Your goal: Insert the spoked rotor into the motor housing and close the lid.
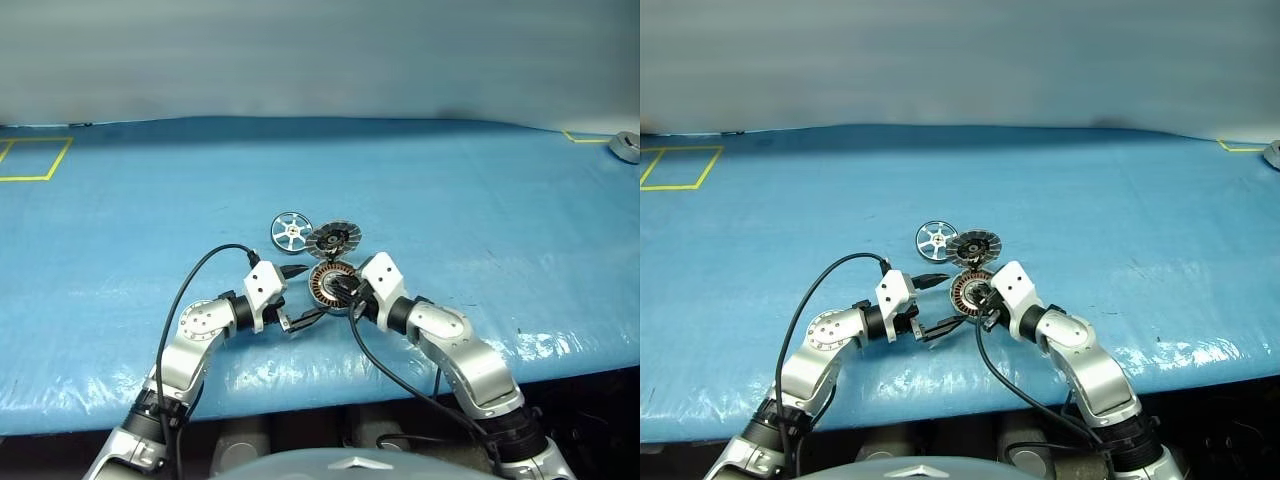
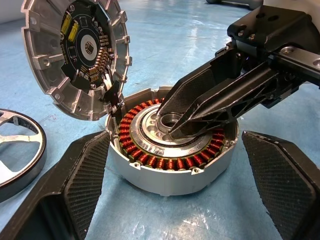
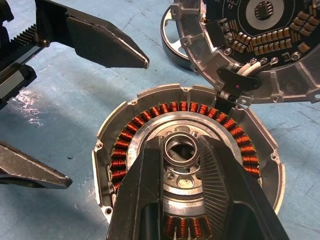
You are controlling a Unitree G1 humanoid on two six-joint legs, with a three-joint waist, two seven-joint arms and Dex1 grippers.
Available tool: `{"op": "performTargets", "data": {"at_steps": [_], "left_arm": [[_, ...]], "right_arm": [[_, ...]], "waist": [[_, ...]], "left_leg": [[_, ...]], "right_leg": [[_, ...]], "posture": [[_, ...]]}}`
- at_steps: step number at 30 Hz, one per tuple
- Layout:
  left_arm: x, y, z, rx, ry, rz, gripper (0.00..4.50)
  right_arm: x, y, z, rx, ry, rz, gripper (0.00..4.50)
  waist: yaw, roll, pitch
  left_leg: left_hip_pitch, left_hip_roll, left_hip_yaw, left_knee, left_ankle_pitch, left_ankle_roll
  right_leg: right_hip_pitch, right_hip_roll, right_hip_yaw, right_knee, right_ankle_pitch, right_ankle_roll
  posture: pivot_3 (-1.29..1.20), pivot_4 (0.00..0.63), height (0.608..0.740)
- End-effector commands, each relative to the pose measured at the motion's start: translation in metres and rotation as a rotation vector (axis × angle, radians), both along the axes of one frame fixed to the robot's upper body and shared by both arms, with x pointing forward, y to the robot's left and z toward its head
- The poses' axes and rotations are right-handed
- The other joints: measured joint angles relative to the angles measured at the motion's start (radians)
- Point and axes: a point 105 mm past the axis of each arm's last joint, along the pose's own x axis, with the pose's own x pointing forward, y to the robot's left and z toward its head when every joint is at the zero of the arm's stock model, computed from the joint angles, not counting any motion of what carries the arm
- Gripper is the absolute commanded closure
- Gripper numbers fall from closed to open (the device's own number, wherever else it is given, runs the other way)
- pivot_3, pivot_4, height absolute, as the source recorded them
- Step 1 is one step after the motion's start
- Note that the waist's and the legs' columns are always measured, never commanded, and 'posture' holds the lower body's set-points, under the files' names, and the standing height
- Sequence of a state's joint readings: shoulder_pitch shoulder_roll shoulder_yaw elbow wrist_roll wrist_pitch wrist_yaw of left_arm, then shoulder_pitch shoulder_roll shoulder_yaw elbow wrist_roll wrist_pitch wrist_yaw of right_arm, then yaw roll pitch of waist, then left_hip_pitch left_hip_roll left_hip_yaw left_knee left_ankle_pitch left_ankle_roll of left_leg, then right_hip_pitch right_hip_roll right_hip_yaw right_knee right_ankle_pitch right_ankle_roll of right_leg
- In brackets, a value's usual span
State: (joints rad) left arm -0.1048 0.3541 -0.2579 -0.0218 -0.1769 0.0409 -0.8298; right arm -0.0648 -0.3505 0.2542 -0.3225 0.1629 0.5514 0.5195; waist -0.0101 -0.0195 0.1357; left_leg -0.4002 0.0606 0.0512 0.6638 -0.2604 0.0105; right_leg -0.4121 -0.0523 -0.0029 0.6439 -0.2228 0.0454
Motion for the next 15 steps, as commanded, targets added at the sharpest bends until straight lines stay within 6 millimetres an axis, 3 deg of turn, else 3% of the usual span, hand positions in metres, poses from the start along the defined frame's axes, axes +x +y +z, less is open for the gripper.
{"op": "performTargets", "data": {"at_steps": [1,15], "left_arm": [[-0.0029,-0.0076,0.0124,-0.023,-0.043,-0.025,0.00],[-0.0033,-0.0072,0.0122,-0.022,-0.042,-0.024,0.00]], "right_arm": [[0.0052,-0.0025,0.0147,0.011,-0.058,-0.008,3.83],[0.0033,0.0000,0.0051,0.000,-0.030,-0.007,3.83]], "waist": [[0.000,0.000,0.000],[0.000,0.000,0.000]], "left_leg": [[0.000,0.000,0.000,0.000,0.000,0.000],[0.000,0.000,0.000,0.000,0.000,0.000]], "right_leg": [[0.000,0.000,0.000,0.000,0.000,0.000],[0.000,0.000,0.000,0.000,0.000,0.000]], "posture": [[0.00,0.150,0.740],[0.00,0.150,0.740]]}}
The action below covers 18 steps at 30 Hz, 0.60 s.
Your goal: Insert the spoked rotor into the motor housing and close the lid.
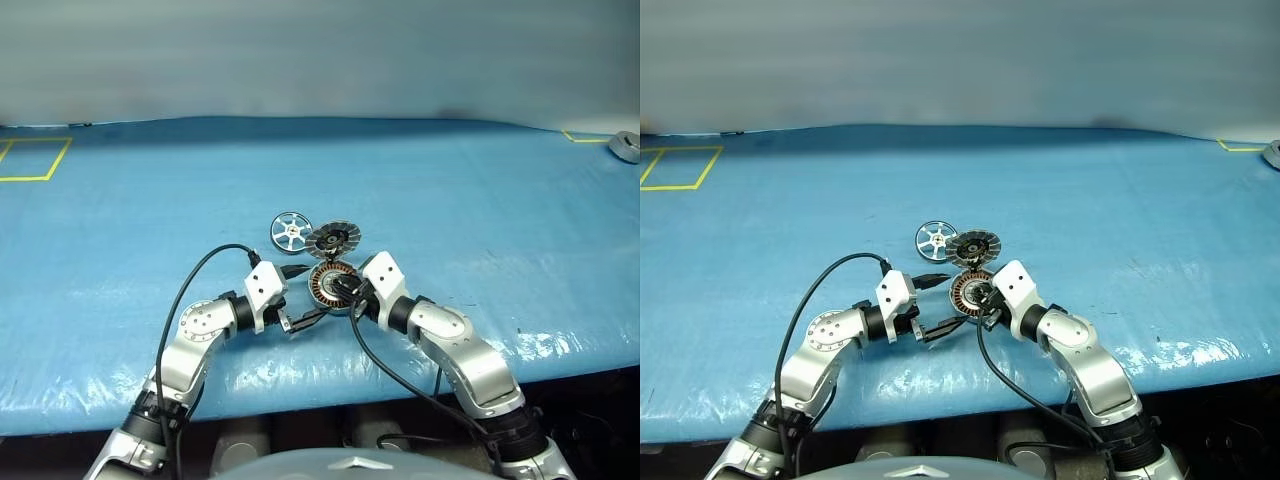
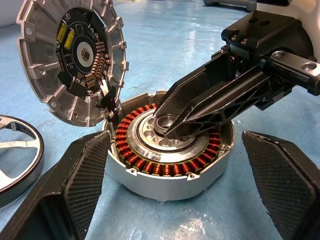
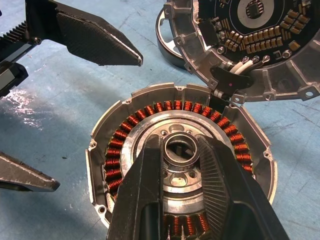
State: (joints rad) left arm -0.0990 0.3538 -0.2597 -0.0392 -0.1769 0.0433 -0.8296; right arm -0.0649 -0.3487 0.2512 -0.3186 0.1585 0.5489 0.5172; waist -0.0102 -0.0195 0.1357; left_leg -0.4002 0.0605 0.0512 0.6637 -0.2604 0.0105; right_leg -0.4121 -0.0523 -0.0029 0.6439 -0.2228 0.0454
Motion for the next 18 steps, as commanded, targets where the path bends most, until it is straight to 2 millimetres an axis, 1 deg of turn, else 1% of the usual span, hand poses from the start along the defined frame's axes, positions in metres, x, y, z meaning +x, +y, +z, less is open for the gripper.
{"op": "performTargets", "data": {"at_steps": [1,9,10,14,18], "left_arm": [[-0.0014,-0.0057,0.0098,-0.018,-0.034,-0.018,0.00],[-0.0011,-0.0048,0.0075,-0.017,-0.030,-0.015,0.00],[-0.0010,-0.0048,0.0072,-0.017,-0.029,-0.014,0.00],[-0.0013,-0.0048,0.0062,-0.018,-0.027,-0.013,0.00],[-0.0018,-0.0045,0.0055,-0.016,-0.025,-0.013,0.00]], "right_arm": [[0.0020,0.0015,0.0052,0.003,-0.026,0.002,3.83],[-0.0001,0.0027,0.0016,-0.011,-0.017,0.016,3.83],[-0.0005,0.0027,0.0013,-0.009,-0.015,0.018,3.09],[0.0003,0.0010,0.0004,-0.017,-0.010,0.005,1.86],[0.0026,-0.0014,0.0050,0.000,-0.023,-0.010,1.86]], "waist": [[0.000,0.000,0.000],[0.000,0.000,0.000],[0.000,0.000,0.000],[0.000,0.000,0.000],[0.001,0.000,0.000]], "left_leg": [[0.000,0.000,0.000,0.000,0.000,0.000],[0.000,0.000,0.000,0.000,0.000,0.000],[0.000,0.000,0.000,0.000,0.000,0.000],[0.000,0.000,0.000,0.000,0.000,0.000],[0.000,0.000,0.000,0.000,0.000,0.000]], "right_leg": [[0.000,0.000,0.000,0.000,0.000,0.000],[0.000,0.000,0.000,0.000,0.000,0.000],[0.000,0.000,0.000,0.000,0.000,0.000],[0.000,0.000,0.000,0.000,0.000,0.000],[0.000,0.000,0.000,0.000,0.000,0.000]], "posture": [[0.00,0.150,0.740],[0.00,0.150,0.740],[0.00,0.150,0.740],[0.00,0.150,0.740],[0.00,0.150,0.740]]}}
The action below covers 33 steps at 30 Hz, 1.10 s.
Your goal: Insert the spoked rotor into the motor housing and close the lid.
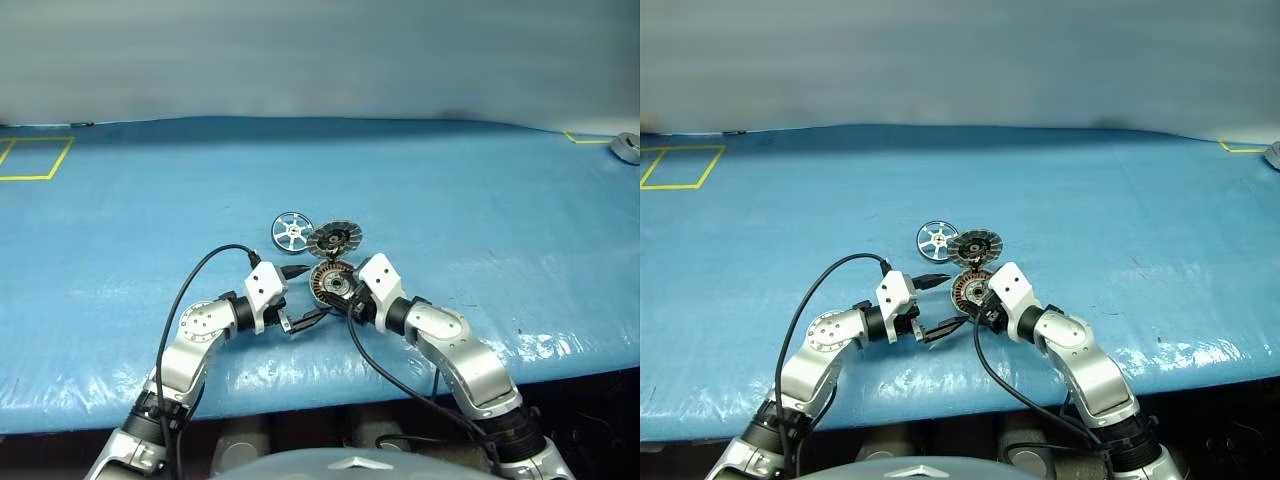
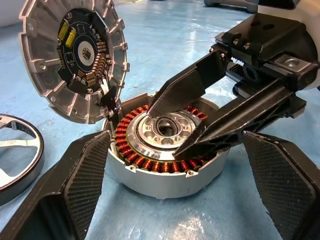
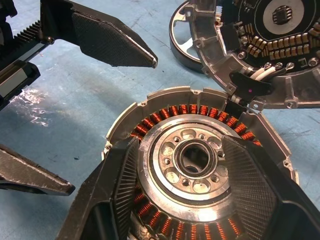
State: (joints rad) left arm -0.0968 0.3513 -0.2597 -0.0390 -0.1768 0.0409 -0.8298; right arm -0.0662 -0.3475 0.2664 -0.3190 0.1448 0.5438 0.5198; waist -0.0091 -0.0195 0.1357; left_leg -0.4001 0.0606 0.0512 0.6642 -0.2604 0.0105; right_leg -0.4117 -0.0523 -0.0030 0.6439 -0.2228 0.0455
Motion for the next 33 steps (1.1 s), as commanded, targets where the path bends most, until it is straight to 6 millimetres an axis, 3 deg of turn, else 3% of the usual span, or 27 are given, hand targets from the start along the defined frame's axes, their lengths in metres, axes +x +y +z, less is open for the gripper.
{"op": "performTargets", "data": {"at_steps": [1,7,8,10,16,29,33], "left_arm": [[-0.001,-0.004,0.006,-0.014,-0.025,-0.012,0.00],[-0.002,-0.004,0.005,-0.011,-0.024,-0.012,0.00],[-0.002,-0.004,0.005,-0.012,-0.023,-0.013,0.00],[-0.002,-0.004,0.006,-0.012,-0.023,-0.014,0.00],[-0.002,-0.005,0.007,-0.013,-0.025,-0.017,0.00],[-0.003,-0.006,0.008,-0.012,-0.028,-0.023,0.00],[-0.002,-0.007,0.009,-0.014,-0.029,-0.020,0.00]], "right_arm": [[0.004,-0.006,0.007,0.019,-0.020,-0.028,1.86],[0.001,-0.004,0.021,0.085,-0.044,-0.008,1.86],[0.002,-0.004,0.023,0.090,-0.056,-0.011,2.03],[0.003,-0.004,0.023,0.085,-0.074,-0.018,2.51],[0.001,0.003,0.014,0.058,-0.072,-0.001,4.48],[0.003,-0.003,0.000,0.012,-0.020,-0.032,4.48],[-0.001,0.000,-0.001,0.121,0.096,-0.053,4.48]], "waist": [[0.000,0.000,0.000],[0.000,0.000,0.000],[0.000,0.000,0.000],[-0.001,0.000,0.000],[-0.001,0.000,0.000],[-0.001,0.000,0.000],[-0.001,0.000,0.000]], "left_leg": [[0.000,0.000,0.000,0.000,0.000,0.000],[0.000,0.000,0.000,0.000,0.000,0.000],[0.000,0.000,0.000,0.000,0.000,0.000],[0.000,0.000,0.000,-0.001,0.000,0.000],[0.000,0.000,0.000,-0.001,0.000,0.000],[0.000,0.000,0.000,0.000,0.000,0.000],[0.000,0.000,0.000,0.000,0.000,0.000]], "right_leg": [[0.000,0.000,0.000,0.000,0.000,0.000],[0.000,0.000,0.000,0.000,0.000,0.000],[0.000,0.000,0.000,0.000,0.000,0.000],[-0.001,0.000,0.000,0.000,0.000,0.000],[-0.001,0.000,0.000,0.000,0.000,0.000],[0.000,0.000,0.000,0.000,0.000,0.000],[0.000,0.000,0.000,0.000,0.000,0.000]], "posture": [[0.00,0.150,0.740],[0.00,0.150,0.740],[0.00,0.150,0.740],[0.00,0.150,0.740],[0.00,0.150,0.740],[0.00,0.150,0.740],[0.00,0.150,0.740]]}}
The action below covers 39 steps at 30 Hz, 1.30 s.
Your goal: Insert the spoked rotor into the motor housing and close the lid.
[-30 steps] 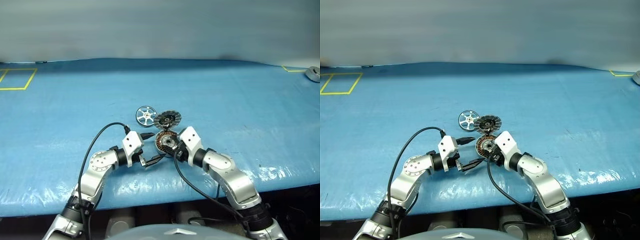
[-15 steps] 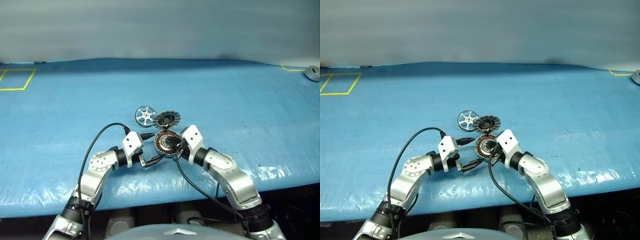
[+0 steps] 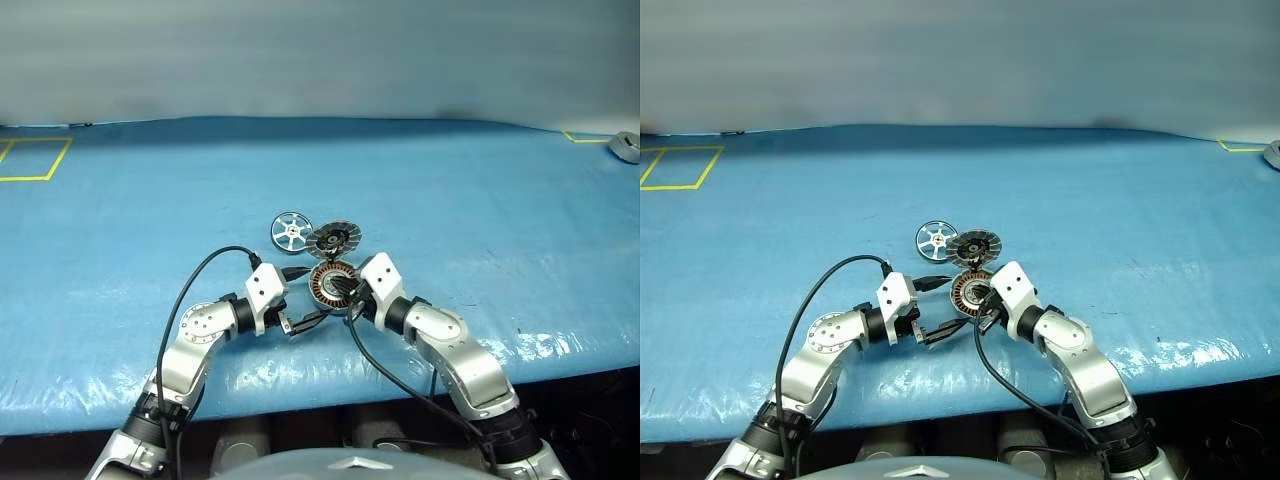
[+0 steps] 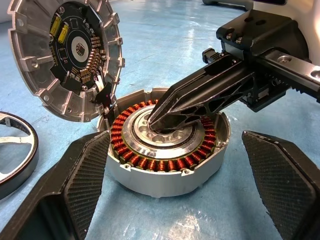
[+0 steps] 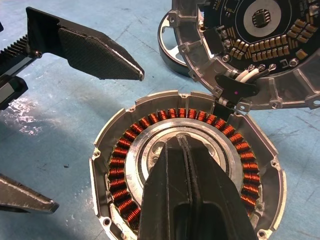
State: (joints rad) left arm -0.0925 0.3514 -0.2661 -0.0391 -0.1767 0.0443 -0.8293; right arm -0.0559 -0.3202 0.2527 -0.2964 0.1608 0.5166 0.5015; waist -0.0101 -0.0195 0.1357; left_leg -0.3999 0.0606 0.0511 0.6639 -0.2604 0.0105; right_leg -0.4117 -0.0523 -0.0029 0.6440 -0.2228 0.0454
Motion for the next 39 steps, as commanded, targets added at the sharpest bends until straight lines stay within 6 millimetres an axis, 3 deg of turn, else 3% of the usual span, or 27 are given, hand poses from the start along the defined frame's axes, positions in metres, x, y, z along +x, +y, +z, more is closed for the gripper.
{"op": "performTargets", "data": {"at_steps": [1,5,11,14,19,31,39], "left_arm": [[-0.001,-0.006,0.011,-0.015,-0.039,-0.016,0.00],[-0.001,-0.006,0.011,-0.013,-0.036,-0.020,0.00],[-0.001,-0.006,0.010,-0.013,-0.039,-0.017,0.00],[-0.001,-0.006,0.010,-0.011,-0.036,-0.019,0.00],[-0.001,-0.007,0.009,-0.013,-0.032,-0.021,0.00],[0.001,-0.007,0.008,-0.020,-0.038,-0.008,0.00],[0.002,-0.007,0.007,-0.020,-0.036,-0.006,0.00]], "right_arm": [[-0.003,0.001,-0.001,0.110,0.130,-0.025,4.48],[0.001,-0.004,-0.009,0.186,0.276,-0.122,4.48],[0.005,-0.009,-0.004,0.258,0.320,-0.174,4.48],[0.013,-0.011,0.009,0.273,0.209,-0.209,4.48],[0.007,0.002,0.030,0.324,0.111,-0.105,4.48],[0.010,-0.006,0.011,0.134,0.059,-0.120,4.48],[0.005,0.001,0.008,0.099,0.033,-0.073,4.48]], "waist": [[0.000,0.000,0.000],[-0.001,0.000,0.000],[-0.001,0.000,0.000],[0.000,0.000,0.000],[-0.001,0.000,0.000],[-0.001,0.000,0.000],[-0.001,0.000,0.000]], "left_leg": [[0.000,0.000,0.000,0.000,0.000,0.000],[0.001,0.000,0.000,0.000,0.000,0.000],[0.001,0.000,0.000,0.001,0.000,0.000],[0.001,0.000,0.000,0.000,0.000,0.000],[0.000,0.000,0.000,0.000,0.000,0.000],[0.000,0.000,0.000,-0.001,0.000,0.000],[0.000,0.000,0.000,-0.001,0.000,0.000]], "right_leg": [[0.000,0.000,0.000,0.000,0.000,0.000],[0.000,0.000,0.000,0.000,0.000,0.000],[0.001,0.000,0.000,0.001,0.000,0.000],[0.001,0.000,0.000,0.000,0.000,0.000],[0.000,0.000,0.000,0.000,0.000,0.000],[-0.001,0.000,0.000,0.000,0.000,0.000],[-0.001,0.000,0.000,0.000,0.000,0.000]], "posture": [[0.00,0.150,0.740],[0.00,0.150,0.740],[0.00,0.150,0.740],[0.00,0.150,0.740],[0.00,0.150,0.740],[0.00,0.150,0.740],[0.00,0.150,0.740]]}}
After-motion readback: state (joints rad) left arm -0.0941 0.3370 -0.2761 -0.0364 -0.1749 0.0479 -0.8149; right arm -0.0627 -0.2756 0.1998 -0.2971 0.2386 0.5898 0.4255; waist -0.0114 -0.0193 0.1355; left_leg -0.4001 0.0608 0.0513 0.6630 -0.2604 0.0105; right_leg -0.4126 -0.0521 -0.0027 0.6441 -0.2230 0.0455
